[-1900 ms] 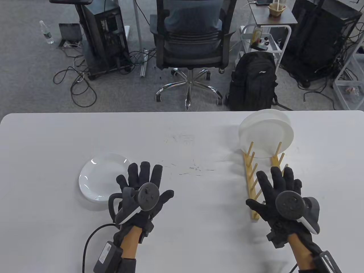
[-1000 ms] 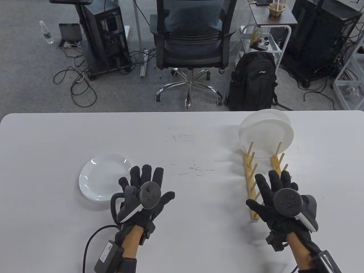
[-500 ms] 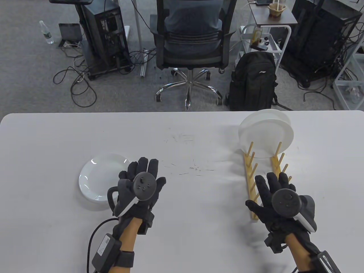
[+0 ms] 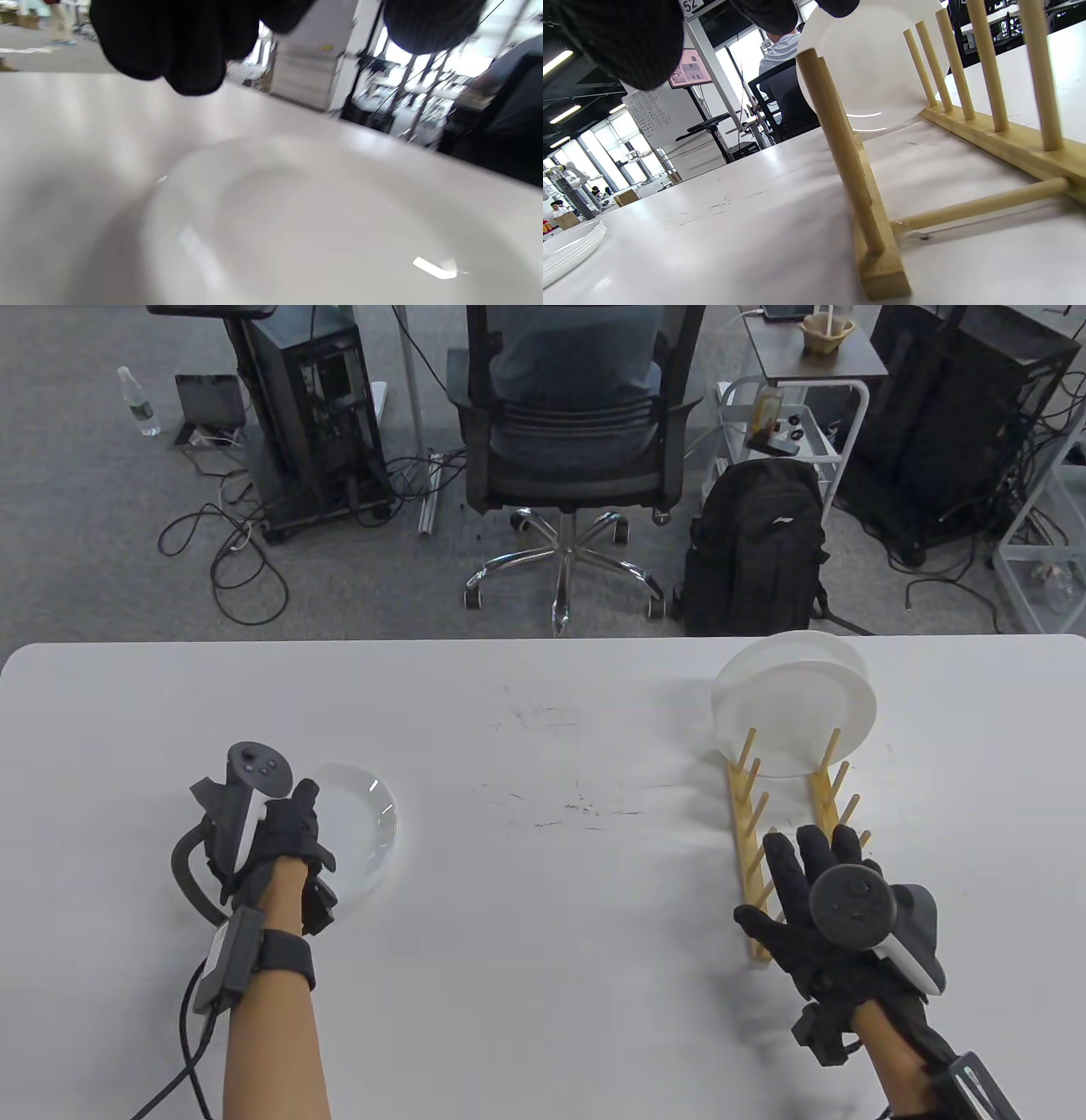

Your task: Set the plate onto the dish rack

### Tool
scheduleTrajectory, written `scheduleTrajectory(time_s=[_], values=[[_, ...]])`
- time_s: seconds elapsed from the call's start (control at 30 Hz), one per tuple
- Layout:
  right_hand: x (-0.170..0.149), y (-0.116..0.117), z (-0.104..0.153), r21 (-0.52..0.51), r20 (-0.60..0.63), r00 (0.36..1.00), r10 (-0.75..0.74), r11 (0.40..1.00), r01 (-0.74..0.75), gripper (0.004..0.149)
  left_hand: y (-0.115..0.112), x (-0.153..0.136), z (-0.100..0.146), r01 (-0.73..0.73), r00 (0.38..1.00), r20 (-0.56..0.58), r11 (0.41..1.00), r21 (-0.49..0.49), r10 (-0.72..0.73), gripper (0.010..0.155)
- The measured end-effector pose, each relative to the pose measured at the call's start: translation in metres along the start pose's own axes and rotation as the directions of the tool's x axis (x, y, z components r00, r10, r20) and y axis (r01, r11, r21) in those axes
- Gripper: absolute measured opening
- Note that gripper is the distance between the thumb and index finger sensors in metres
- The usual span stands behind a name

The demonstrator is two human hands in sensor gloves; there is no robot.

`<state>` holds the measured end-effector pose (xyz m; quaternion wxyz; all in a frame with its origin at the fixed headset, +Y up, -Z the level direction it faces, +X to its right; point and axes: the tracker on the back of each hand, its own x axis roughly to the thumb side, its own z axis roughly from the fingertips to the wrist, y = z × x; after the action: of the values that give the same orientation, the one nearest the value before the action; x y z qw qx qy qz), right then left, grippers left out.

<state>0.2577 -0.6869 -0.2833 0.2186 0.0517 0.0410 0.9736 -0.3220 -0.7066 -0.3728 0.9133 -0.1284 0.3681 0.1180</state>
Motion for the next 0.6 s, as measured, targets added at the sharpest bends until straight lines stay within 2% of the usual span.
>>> scheduleTrajectory(time_s=[0.07,0.13,0.2,0.27,0.33,0.37,0.43,0.6], values=[[0.000,0.000,0.000,0.003,-0.002,1.000,-0.008,1.000,0.008,0.085,-0.020,-0.012,-0.007,0.047,0.997,-0.063,0.995,-0.089,-0.052,0.099],[0.000,0.000,0.000,0.006,-0.005,1.000,-0.018,1.000,0.018,0.085,-0.036,-0.021,-0.013,0.074,0.994,-0.069,0.980,-0.185,-0.088,0.104],[0.000,0.000,0.000,0.013,-0.010,1.000,-0.017,1.000,0.017,0.085,-0.049,-0.032,-0.018,0.078,0.991,-0.092,0.972,-0.223,-0.101,0.103],[-0.001,0.001,-0.001,0.017,-0.010,1.000,-0.013,1.000,0.013,0.086,-0.052,-0.041,-0.020,-0.023,0.997,-0.083,0.983,-0.181,0.008,0.094],[-0.001,0.001,-0.001,0.021,-0.010,1.000,-0.014,1.000,0.015,0.086,-0.051,-0.047,-0.018,-0.220,0.968,-0.154,0.967,-0.127,0.200,0.080],[-0.001,0.001,-0.001,0.022,-0.008,1.000,-0.015,1.000,0.015,0.086,-0.048,-0.050,-0.020,-0.220,0.969,-0.139,0.971,-0.096,0.206,0.071],[-0.001,0.001,-0.001,0.026,-0.002,1.000,-0.019,0.999,0.019,0.085,-0.039,-0.057,-0.020,-0.227,0.966,-0.154,0.965,-0.134,0.206,0.064],[0.000,0.002,-0.001,0.027,0.006,1.000,-0.027,0.999,0.026,0.085,-0.009,-0.055,-0.005,-0.192,0.977,-0.097,0.981,0.011,0.192,0.054]])
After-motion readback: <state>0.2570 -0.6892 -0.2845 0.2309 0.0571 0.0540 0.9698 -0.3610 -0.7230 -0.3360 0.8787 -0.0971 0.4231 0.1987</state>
